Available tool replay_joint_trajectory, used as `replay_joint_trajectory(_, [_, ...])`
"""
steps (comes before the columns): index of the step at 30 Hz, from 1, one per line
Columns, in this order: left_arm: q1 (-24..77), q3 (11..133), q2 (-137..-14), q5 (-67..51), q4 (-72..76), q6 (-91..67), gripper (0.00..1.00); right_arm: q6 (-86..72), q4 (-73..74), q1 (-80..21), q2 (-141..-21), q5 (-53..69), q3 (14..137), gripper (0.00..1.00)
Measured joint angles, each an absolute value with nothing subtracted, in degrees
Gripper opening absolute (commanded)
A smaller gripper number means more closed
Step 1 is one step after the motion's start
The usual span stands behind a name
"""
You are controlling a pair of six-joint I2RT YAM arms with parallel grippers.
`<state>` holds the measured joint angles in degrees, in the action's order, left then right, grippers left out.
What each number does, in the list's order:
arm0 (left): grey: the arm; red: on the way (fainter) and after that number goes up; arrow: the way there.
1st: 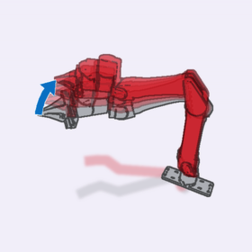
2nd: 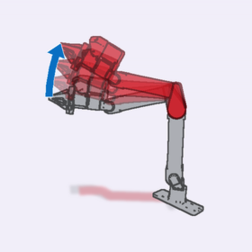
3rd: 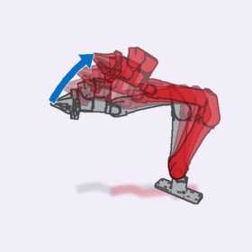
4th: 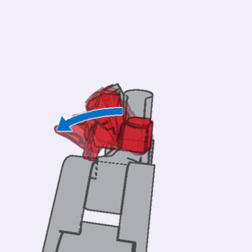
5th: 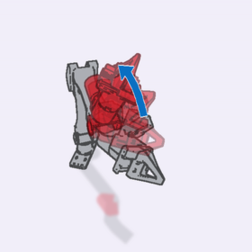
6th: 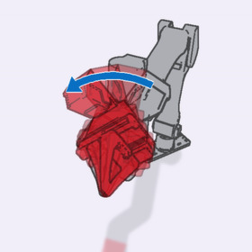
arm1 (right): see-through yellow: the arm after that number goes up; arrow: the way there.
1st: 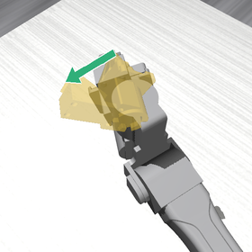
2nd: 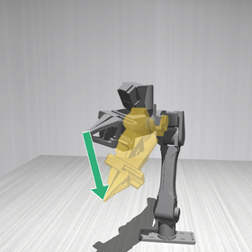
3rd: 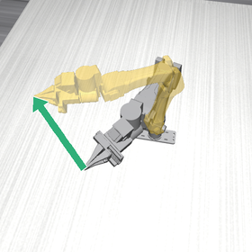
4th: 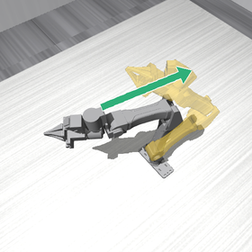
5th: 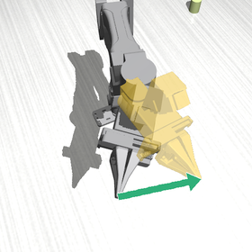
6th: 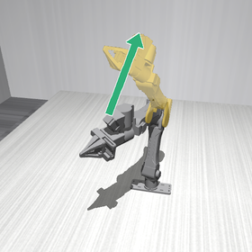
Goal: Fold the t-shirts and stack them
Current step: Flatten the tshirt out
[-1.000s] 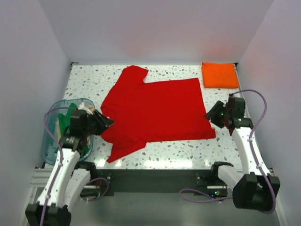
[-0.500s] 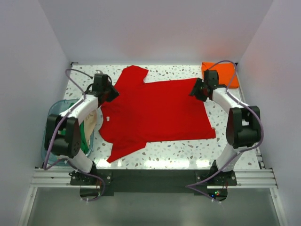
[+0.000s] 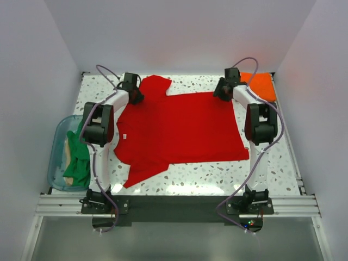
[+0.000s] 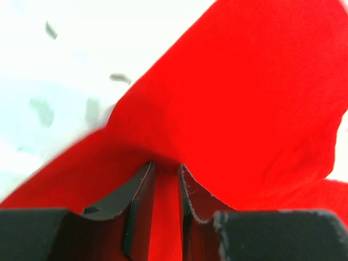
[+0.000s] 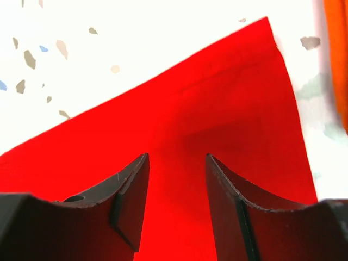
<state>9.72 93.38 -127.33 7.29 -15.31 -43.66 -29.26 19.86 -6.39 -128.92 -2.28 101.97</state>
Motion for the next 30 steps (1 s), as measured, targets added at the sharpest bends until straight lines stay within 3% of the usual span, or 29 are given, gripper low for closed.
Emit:
replay_joint_trajectory(14, [7.4, 112.0, -140.2, 3.5, -14.3, -43.5, 0.32, -29.1, 25.5, -5.7, -143.4, -2.0, 123.0, 0.50])
replay_joint_trajectory(20, [5.7, 115.7, -143.8, -1.3, -9.2, -44.8, 0.46, -30.6, 24.1, -4.0, -150.5, 2.7, 133.6, 0.56])
replay_joint_trajectory(25, [4.8, 117.3, -146.7, -6.1, -1.3, -46.5, 0.69, -32.4, 19.4, -2.9, -153.8, 7.0, 137.1, 0.65])
replay_joint_trajectory(30, [4.1, 118.8, -149.3, -11.2, 6.5, -48.5, 0.74, -33.8, 14.9, -2.0, -154.6, 12.2, 137.1, 0.69])
